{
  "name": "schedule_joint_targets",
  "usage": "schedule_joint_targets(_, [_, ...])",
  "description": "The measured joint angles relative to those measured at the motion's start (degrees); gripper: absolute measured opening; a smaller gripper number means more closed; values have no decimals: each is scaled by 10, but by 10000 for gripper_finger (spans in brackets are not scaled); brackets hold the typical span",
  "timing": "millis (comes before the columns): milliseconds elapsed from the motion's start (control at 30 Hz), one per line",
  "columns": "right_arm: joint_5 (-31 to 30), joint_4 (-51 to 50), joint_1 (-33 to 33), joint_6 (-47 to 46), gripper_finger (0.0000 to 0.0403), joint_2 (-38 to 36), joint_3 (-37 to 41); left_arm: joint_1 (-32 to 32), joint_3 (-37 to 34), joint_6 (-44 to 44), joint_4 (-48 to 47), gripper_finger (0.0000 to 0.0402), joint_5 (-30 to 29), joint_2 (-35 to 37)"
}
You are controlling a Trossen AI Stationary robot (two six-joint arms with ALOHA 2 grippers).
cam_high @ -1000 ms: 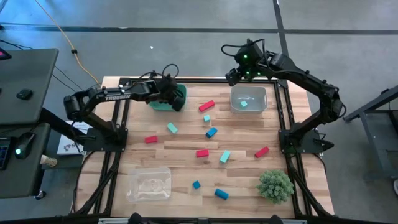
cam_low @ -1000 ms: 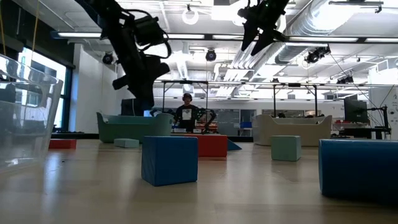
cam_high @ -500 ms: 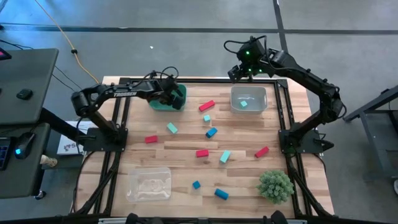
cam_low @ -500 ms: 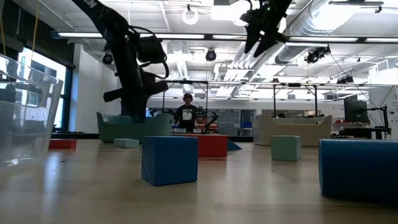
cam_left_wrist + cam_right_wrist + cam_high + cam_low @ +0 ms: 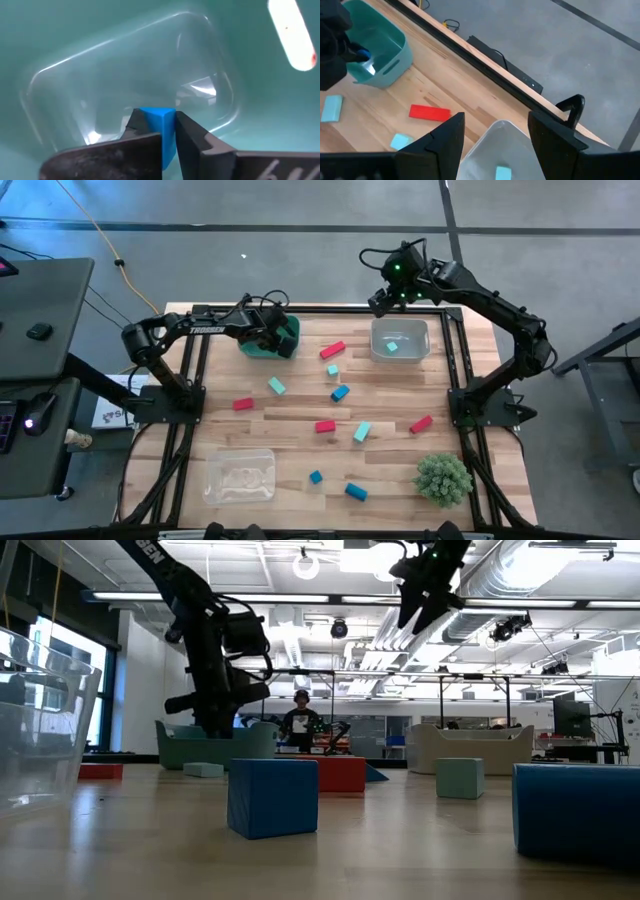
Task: Sort & place blocks by color
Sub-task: Put the blue block into the green bin, then put the red block into the transparent bin
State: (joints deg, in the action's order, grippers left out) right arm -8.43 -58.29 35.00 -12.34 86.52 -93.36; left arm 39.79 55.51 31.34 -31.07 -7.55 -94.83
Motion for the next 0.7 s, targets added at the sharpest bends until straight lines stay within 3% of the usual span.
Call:
schedule_joint_targets(367, [21, -19, 0, -6, 209, 0, 0, 0, 0, -8, 5, 52, 0, 0])
schedule_joint_targets(700, [111, -67, -7, 7, 209, 0, 0, 0, 0, -10, 10, 87, 9, 0])
